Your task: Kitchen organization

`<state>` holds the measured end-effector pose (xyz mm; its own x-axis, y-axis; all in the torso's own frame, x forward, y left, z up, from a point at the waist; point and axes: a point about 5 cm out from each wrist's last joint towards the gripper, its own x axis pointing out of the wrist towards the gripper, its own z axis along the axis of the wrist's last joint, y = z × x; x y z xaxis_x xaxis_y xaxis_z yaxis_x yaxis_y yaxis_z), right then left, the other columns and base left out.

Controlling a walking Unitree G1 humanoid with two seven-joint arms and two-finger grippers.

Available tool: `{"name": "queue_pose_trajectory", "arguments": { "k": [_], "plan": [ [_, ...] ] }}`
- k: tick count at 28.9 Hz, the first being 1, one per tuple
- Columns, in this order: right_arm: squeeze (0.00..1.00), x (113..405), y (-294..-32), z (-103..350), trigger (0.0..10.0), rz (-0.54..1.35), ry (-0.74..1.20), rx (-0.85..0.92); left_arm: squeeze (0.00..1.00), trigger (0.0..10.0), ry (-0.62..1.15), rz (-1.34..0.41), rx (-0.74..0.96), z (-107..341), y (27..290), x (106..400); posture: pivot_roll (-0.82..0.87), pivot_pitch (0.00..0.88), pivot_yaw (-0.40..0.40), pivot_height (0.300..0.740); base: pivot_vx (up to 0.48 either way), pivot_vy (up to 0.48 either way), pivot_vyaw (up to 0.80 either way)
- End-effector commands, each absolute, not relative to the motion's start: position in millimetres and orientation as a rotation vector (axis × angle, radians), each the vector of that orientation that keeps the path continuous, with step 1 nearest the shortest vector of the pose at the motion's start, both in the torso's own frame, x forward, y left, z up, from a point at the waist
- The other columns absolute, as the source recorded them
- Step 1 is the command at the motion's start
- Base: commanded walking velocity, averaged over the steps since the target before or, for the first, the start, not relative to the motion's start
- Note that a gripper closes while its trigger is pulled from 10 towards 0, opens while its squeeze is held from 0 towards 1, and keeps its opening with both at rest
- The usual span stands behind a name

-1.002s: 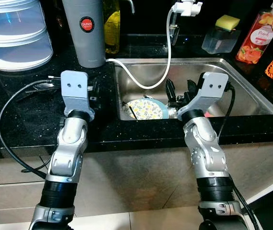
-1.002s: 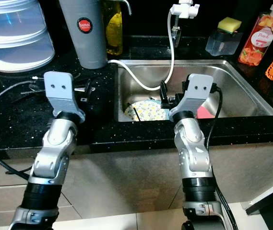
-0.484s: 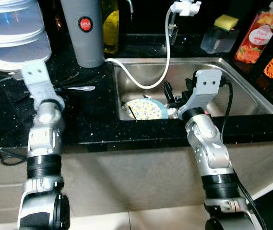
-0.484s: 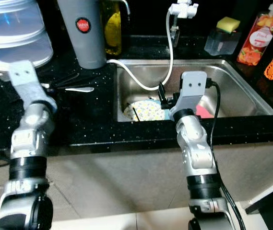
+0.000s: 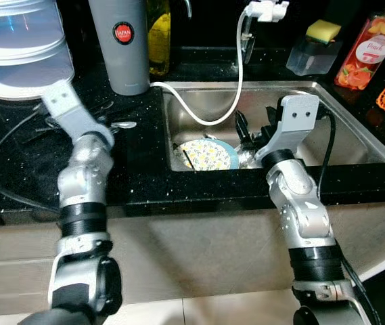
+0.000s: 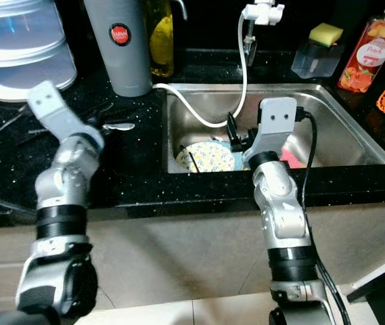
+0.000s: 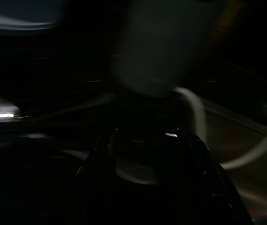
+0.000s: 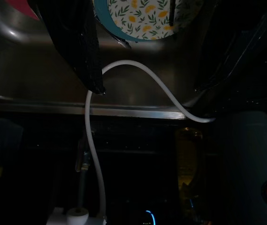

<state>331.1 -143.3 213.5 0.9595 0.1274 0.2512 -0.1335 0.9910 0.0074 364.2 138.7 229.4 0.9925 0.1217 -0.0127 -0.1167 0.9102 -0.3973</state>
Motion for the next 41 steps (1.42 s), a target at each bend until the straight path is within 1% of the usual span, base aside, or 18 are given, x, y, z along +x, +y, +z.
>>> {"name": "queue_pose_trajectory", "arguments": {
  "k": [1, 2, 3, 6, 7, 8, 10, 11, 14, 16, 18, 19, 21, 26, 28, 31, 35, 41],
  "plan": [
    [0.0, 329.4, -146.7, 212.2, 10.0, 0.118, -0.244, 0.024, 0.0, 10.0, 0.029, 0.174, -0.533, 220.0, 132.0, 361.4, 0.07, 0.0, -0.031, 0.74, 0.0, 0.0, 0.0],
    [0.0, 329.4, -146.5, 212.0, 10.0, 0.119, -0.244, 0.025, 0.0, 10.0, 0.055, 0.211, -0.614, 213.7, 131.7, 360.6, 0.07, 0.0, -0.031, 0.74, 0.0, 0.0, 0.0],
    [0.0, 329.4, -146.5, 212.0, 10.0, 0.119, -0.244, 0.025, 0.0, 10.0, 0.055, 0.211, -0.614, 213.7, 131.7, 360.6, 0.07, 0.0, -0.031, 0.74, 0.0, 0.0, 0.0],
    [0.0, 329.9, -144.6, 211.3, 10.0, 0.13, -0.24, 0.025, 0.0, 10.0, 0.087, 0.234, -0.817, 208.5, 127.5, 360.8, 0.08, 0.0, -0.044, 0.74, 0.0, 0.0, 0.0],
    [0.0, 329.9, -144.6, 211.3, 10.0, 0.13, -0.24, 0.025, 0.0, 10.0, 0.087, 0.234, -0.817, 208.5, 127.5, 360.8, 0.08, 0.0, -0.044, 0.74, 0.0, 0.0, 0.0],
    [0.0, 330.3, -143.3, 211.3, 10.0, 0.137, -0.24, 0.023, 0.0, 10.0, 0.081, 0.248, -0.873, 210.4, 128.5, 361.2, 0.08, 0.0, -0.047, 0.74, 0.0, 0.0, 0.0],
    [0.0, 330.4, -142.4, 211.5, 10.0, 0.142, -0.24, 0.021, 0.0, 10.0, 0.074, 0.259, -0.904, 211.9, 129.9, 361.3, 0.08, 0.0, -0.047, 0.74, 0.0, 0.0, 0.0],
    [0.0, 330.7, -141.7, 211.9, 10.0, 0.146, -0.24, 0.021, 0.0, 10.0, 0.069, 0.288, -0.941, 212.6, 135.1, 362.0, 0.08, 0.0, -0.047, 0.74, 0.0, 0.0, 0.0],
    [0.0, 330.9, -141.3, 212.2, 10.0, 0.147, -0.24, 0.021, 0.0, 10.0, 0.067, 0.307, -0.964, 212.8, 138.8, 362.4, 0.08, 0.0, -0.047, 0.74, 0.0, 0.0, 0.0],
    [0.0, 331.1, -141.0, 212.3, 10.0, 0.149, -0.239, 0.022, 0.0, 10.0, 0.073, 0.367, -1.023, 210.2, 148.5, 362.0, 0.08, 0.0, -0.047, 0.74, 0.0, 0.0, 0.0],
    [0.0, 331.0, -140.9, 212.3, 10.0, 0.15, -0.239, 0.022, 0.0, 10.0, 0.078, 0.385, -1.044, 209.4, 150.2, 361.3, 0.08, 0.0, -0.047, 0.74, 0.0, 0.0, 0.0],
    [0.0, 330.5, -140.4, 212.1, 10.0, 0.153, -0.238, 0.022, 0.0, 10.0, 0.087, 0.414, -1.088, 209.2, 155.9, 362.7, 0.08, 0.0, -0.052, 0.74, 0.0, 0.0, 0.0],
    [0.0, 330.1, -139.8, 212.3, 10.0, 0.154, -0.238, 0.022, 0.0, 10.0, 0.097, 0.435, -1.114, 208.5, 162.6, 366.4, 0.08, 0.0, -0.052, 0.74, 0.0, 0.0, 0.0],
    [0.0, 329.4, -139.2, 212.4, 10.0, 0.154, -0.239, 0.024, 0.0, 10.0, 0.146, 0.454, -1.108, 204.9, 171.8, 374.2, 0.08, 0.0, -0.046, 0.74, 0.0, 0.0, 0.0],
    [0.0, 328.7, -139.0, 212.5, 10.0, 0.152, -0.24, 0.026, 0.0, 10.0, 0.194, 0.453, -1.063, 203.5, 173.8, 377.4, 0.07, 0.0, -0.042, 0.74, 0.0, 0.0, 0.0],
    [0.0, 327.3, -138.7, 211.8, 10.0, 0.148, -0.239, 0.029, 0.0, 10.0, 0.211, 0.458, -1.045, 204.5, 178.3, 381.2, 0.07, 0.0, -0.025, 0.74, 0.0, 0.0, 0.0],
    [0.0, 325.0, -139.6, 209.5, 10.0, 0.136, -0.236, 0.034, 0.0, 10.0, 0.193, 0.484, -1.015, 209.3, 187.7, 383.3, 0.07, 0.0, -0.02, 0.74, 0.0, 0.0, 0.0],
    [0.0, 322.1, -142.5, 206.4, 10.0, 0.116, -0.231, 0.041, 0.0, 10.0, 0.167, 0.592, -0.927, 208.3, 203.2, 378.6, 0.06, 0.0, -0.003, 0.74, 0.0, 0.0, 0.0]
  ]
}}
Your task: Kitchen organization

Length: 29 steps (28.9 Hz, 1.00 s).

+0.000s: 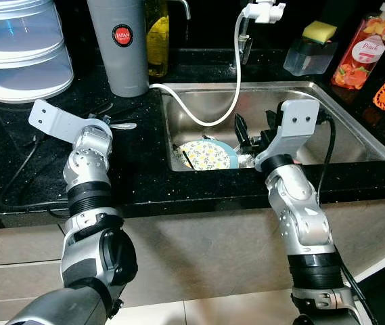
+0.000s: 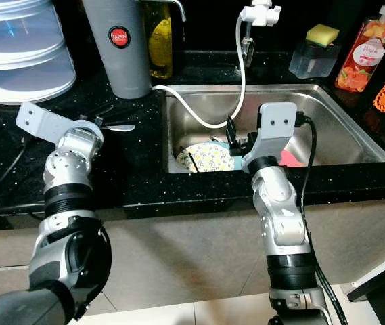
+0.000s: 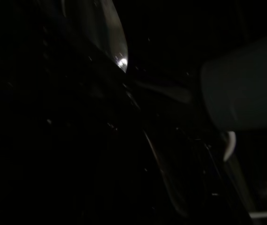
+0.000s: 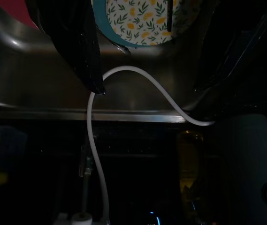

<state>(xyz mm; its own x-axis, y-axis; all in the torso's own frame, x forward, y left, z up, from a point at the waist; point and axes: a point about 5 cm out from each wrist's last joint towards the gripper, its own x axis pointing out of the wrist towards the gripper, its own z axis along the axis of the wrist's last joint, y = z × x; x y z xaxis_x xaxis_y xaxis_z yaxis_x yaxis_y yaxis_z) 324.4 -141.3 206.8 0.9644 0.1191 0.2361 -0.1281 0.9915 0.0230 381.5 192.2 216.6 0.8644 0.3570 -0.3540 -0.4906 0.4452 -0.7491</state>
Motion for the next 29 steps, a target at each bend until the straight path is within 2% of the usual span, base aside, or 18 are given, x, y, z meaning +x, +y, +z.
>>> {"name": "queue_pose_trajectory", "arguments": {
  "k": [1, 4, 12, 17, 19, 20, 23, 24, 25, 29],
  "plan": [
    [0.0, 322.0, -142.4, 206.3, 10.0, 0.116, -0.23, 0.041, 0.0, 10.0, 0.164, 0.599, -0.917, 207.8, 205.5, 378.2, 0.06, 0.0, -0.003, 0.74, 0.0, 0.0, 0.0],
    [0.0, 321.4, -141.3, 205.9, 10.0, 0.117, -0.229, 0.044, 0.0, 10.0, 0.18, 0.597, -0.92, 204.7, 210.1, 378.9, 0.07, 0.0, -0.002, 0.74, 0.0, 0.0, 0.0],
    [0.0, 321.2, -138.1, 204.6, 10.0, 0.126, -0.226, 0.049, 0.0, 10.0, 0.254, 0.552, -0.774, 192.1, 221.9, 379.7, 0.08, 0.0, -0.003, 0.74, 0.0, 0.0, 0.0],
    [0.0, 321.1, -139.1, 205.2, 10.0, 0.125, -0.227, 0.047, 0.0, 10.0, 0.266, 0.543, -0.761, 186.6, 229.0, 381.0, 0.08, 0.0, -0.006, 0.74, 0.0, 0.0, 0.0],
    [0.0, 321.3, -139.4, 205.7, 10.0, 0.126, -0.228, 0.044, 0.0, 6.6, 0.267, 0.538, -0.752, 185.0, 231.0, 381.9, 0.07, 0.0, -0.007, 0.74, 0.0, 0.0, 0.0],
    [0.0, 321.4, -139.4, 206.0, 10.0, 0.127, -0.229, 0.044, 0.0, 3.8, 0.268, 0.535, -0.75, 183.5, 232.2, 382.3, 0.07, 0.0, -0.007, 0.74, 0.0, 0.0, 0.0],
    [0.0, 321.6, -139.4, 206.4, 10.0, 0.127, -0.23, 0.043, 0.0, 3.8, 0.27, 0.531, -0.747, 181.9, 233.5, 382.8, 0.07, 0.0, -0.007, 0.74, 0.0, 0.0, 0.0],
    [0.0, 321.5, -139.4, 206.5, 10.0, 0.128, -0.231, 0.043, 0.0, 1.5, 0.269, 0.529, -0.748, 181.1, 234.2, 382.8, 0.07, 0.0, -0.007, 0.74, 0.0, 0.0, 0.0],
    [0.0, 321.6, -139.5, 206.6, 10.0, 0.128, -0.231, 0.042, 0.0, 0.0, 0.267, 0.526, -0.75, 180.4, 235.1, 383.0, 0.07, 0.0, -0.008, 0.74, 0.0, 0.0, 0.0],
    [0.0, 322.3, -139.4, 207.1, 10.0, 0.132, -0.231, 0.039, 0.0, 0.0, 0.257, 0.515, -0.747, 178.1, 237.1, 384.0, 0.07, 0.0, -0.015, 0.74, 0.0, 0.0, 0.0]
  ]
}}
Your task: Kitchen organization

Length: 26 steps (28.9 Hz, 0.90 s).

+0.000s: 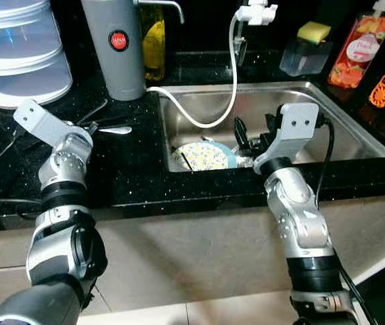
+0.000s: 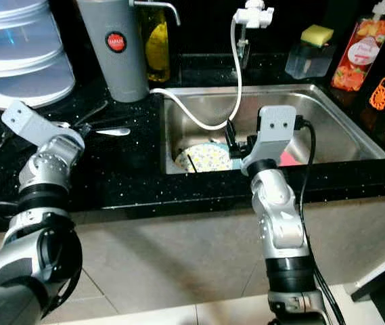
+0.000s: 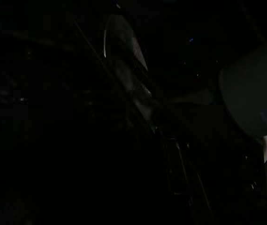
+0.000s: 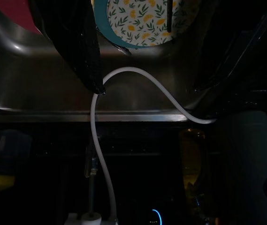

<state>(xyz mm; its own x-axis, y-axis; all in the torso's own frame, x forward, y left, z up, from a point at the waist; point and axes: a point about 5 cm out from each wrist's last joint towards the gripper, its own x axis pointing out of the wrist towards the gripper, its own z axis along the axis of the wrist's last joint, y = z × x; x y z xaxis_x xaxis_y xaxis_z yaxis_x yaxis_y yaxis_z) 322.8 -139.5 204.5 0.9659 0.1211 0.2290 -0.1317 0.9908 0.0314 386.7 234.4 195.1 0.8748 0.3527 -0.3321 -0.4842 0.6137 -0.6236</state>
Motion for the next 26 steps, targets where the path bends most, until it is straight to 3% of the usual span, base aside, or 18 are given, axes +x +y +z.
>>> {"name": "queue_pose_trajectory", "arguments": {
  "k": [1, 4, 5, 6, 7, 8, 11, 15, 19, 26],
  "plan": [
    [0.0, 322.3, -139.4, 207.1, 10.0, 0.132, -0.231, 0.039, 0.0, 0.0, 0.257, 0.515, -0.747, 178.1, 237.1, 384.0, 0.07, 0.0, -0.015, 0.74, 0.0, 0.0, 0.0],
    [0.0, 322.6, -138.9, 207.2, 10.0, 0.134, -0.231, 0.039, 0.0, 0.0, 0.243, 0.521, -0.724, 179.2, 238.3, 383.7, 0.07, 0.0, -0.016, 0.74, 0.0, 0.0, 0.0],
    [0.0, 322.8, -138.7, 207.3, 10.0, 0.135, -0.231, 0.04, 0.0, 0.7, 0.222, 0.52, -0.701, 181.9, 239.0, 383.9, 0.07, 0.0, -0.016, 0.74, 0.0, 0.0, 0.0],
    [0.0, 322.9, -138.6, 207.2, 10.0, 0.135, -0.231, 0.04, 0.0, 3.9, 0.203, 0.519, -0.683, 184.4, 239.3, 384.0, 0.08, 0.0, -0.018, 0.74, 0.0, 0.0, 0.0],
    [0.0, 323.0, -138.4, 207.1, 10.0, 0.136, -0.23, 0.04, 0.0, 9.3, 0.176, 0.517, -0.672, 187.9, 239.6, 384.3, 0.08, 0.0, -0.018, 0.74, 0.0, 0.0, 0.0],
    [0.0, 323.1, -138.1, 207.0, 10.0, 0.137, -0.229, 0.04, 0.0, 10.0, 0.143, 0.505, -0.659, 192.4, 239.2, 384.7, 0.08, 0.0, -0.02, 0.74, 0.0, 0.0, 0.0],
    [0.0, 323.2, -137.5, 206.8, 10.0, 0.139, -0.228, 0.04, 0.0, 10.0, 0.096, 0.483, -0.649, 198.8, 238.3, 385.4, 0.08, 0.0, -0.02, 0.74, 0.0, 0.0, 0.0],
    [0.0, 323.3, -136.8, 206.5, 10.0, 0.143, -0.226, 0.044, 0.0, 10.0, -0.19, 0.379, -0.712, 230.9, 233.0, 378.9, 0.08, 0.0, -0.023, 0.74, 0.0, 0.0, 0.0],
    [0.0, 323.3, -136.9, 205.9, 10.0, 0.143, -0.223, 0.045, 0.0, 10.0, -0.267, 0.359, -0.713, 238.6, 231.6, 374.2, 0.08, 0.0, -0.024, 0.74, 0.0, 0.0, 0.0],
    [0.0, 324.9, -136.2, 206.8, 10.0, 0.148, -0.225, 0.041, 0.0, 10.0, -0.422, 0.173, -0.476, 272.4, 205.4, 367.5, 0.08, 0.0, -0.032, 0.74, 0.0, 0.0, 0.0]
  ]
}}
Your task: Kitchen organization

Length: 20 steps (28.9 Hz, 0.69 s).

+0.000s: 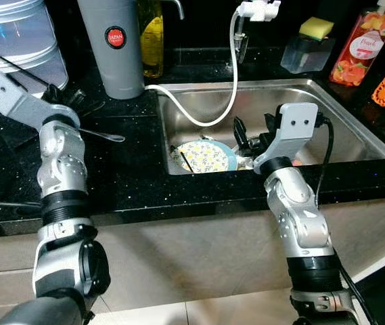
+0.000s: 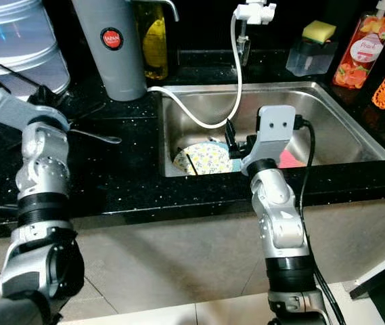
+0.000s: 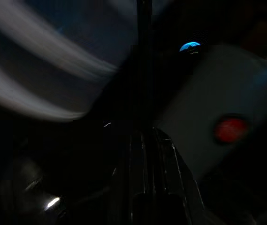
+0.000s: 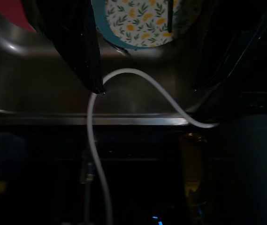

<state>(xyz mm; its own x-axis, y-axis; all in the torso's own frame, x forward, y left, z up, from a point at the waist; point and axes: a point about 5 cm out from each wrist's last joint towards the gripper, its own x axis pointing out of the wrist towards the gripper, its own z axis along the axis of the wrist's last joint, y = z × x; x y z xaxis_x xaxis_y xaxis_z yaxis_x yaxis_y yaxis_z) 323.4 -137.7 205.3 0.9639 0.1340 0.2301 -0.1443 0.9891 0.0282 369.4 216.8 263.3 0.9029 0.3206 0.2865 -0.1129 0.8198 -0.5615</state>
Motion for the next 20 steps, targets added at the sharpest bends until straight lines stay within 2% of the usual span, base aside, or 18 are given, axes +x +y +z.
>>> {"name": "queue_pose_trajectory", "arguments": {
  "k": [1, 2, 6, 7, 10, 12, 14, 16, 17, 20],
  "plan": [
    [0.0, 324.9, -136.2, 206.8, 10.0, 0.148, -0.225, 0.041, 0.0, 10.0, -0.422, 0.173, -0.476, 272.4, 205.4, 367.5, 0.08, 0.0, -0.032, 0.74, 0.0, 0.0, 0.0],
    [0.0, 325.5, -135.8, 207.2, 10.0, 0.15, -0.226, 0.041, 0.0, 10.0, -0.447, 0.128, -0.415, 278.8, 198.2, 366.7, 0.09, 0.0, -0.033, 0.74, 0.0, 0.0, 0.0],
    [0.0, 325.9, -135.4, 207.5, 10.0, 0.151, -0.227, 0.041, 0.0, 10.0, -0.47, 0.094, -0.362, 283.3, 193.1, 366.0, 0.08, 0.0, -0.03, 0.74, 0.0, 0.0, 0.0],
    [0.0, 326.2, -135.1, 208.4, 10.0, 0.15, -0.231, 0.042, 0.0, 10.0, -0.51, 0.035, -0.257, 291.5, 182.7, 364.1, 0.08, 0.0, -0.027, 0.74, 0.0, 0.0, 0.0],
    [0.0, 326.2, -135.5, 208.7, 10.0, 0.148, -0.233, 0.042, 0.0, 10.0, -0.54, 0.0, -0.183, 297.7, 175.1, 361.9, 0.08, 0.0, -0.023, 0.74, 0.0, 0.0, 0.0],
    [0.0, 325.7, -135.7, 211.1, 10.0, 0.145, -0.245, 0.049, 0.0, 10.0, -0.593, -0.102, -0.05, 308.9, 158.4, 356.2, 0.08, 0.0, -0.019, 0.74, 0.0, 0.0, 0.0],
    [0.0, 325.7, -135.7, 211.1, 10.0, 0.145, -0.245, 0.049, 0.0, 10.0, -0.593, -0.102, -0.05, 308.9, 158.4, 356.2, 0.08, 0.0, -0.019, 0.74, 0.0, 0.0, 0.0],
    [0.0, 324.1, -128.9, 223.0, 10.0, 0.178, -0.299, 0.098, 0.0, 10.0, -0.626, -0.286, -0.148, 321.1, 141.7, 345.7, 0.07, 0.0, -0.012, 0.74, 0.0, 0.0, 0.0],
    [0.0, 324.1, -128.9, 223.0, 10.0, 0.178, -0.299, 0.098, 0.0, 10.0, -0.626, -0.286, -0.148, 321.1, 141.7, 345.7, 0.07, 0.0, -0.012, 0.74, 0.0, 0.0, 0.0],
    [0.0, 318.4, -105.7, 243.2, 10.0, 0.31, -0.394, 0.157, 0.0, 10.0, -0.624, -0.436, -0.348, 330.6, 131.6, 338.4, 0.07, 0.0, -0.008, 0.74, 0.0, 0.0, 0.0]
  ]
}}
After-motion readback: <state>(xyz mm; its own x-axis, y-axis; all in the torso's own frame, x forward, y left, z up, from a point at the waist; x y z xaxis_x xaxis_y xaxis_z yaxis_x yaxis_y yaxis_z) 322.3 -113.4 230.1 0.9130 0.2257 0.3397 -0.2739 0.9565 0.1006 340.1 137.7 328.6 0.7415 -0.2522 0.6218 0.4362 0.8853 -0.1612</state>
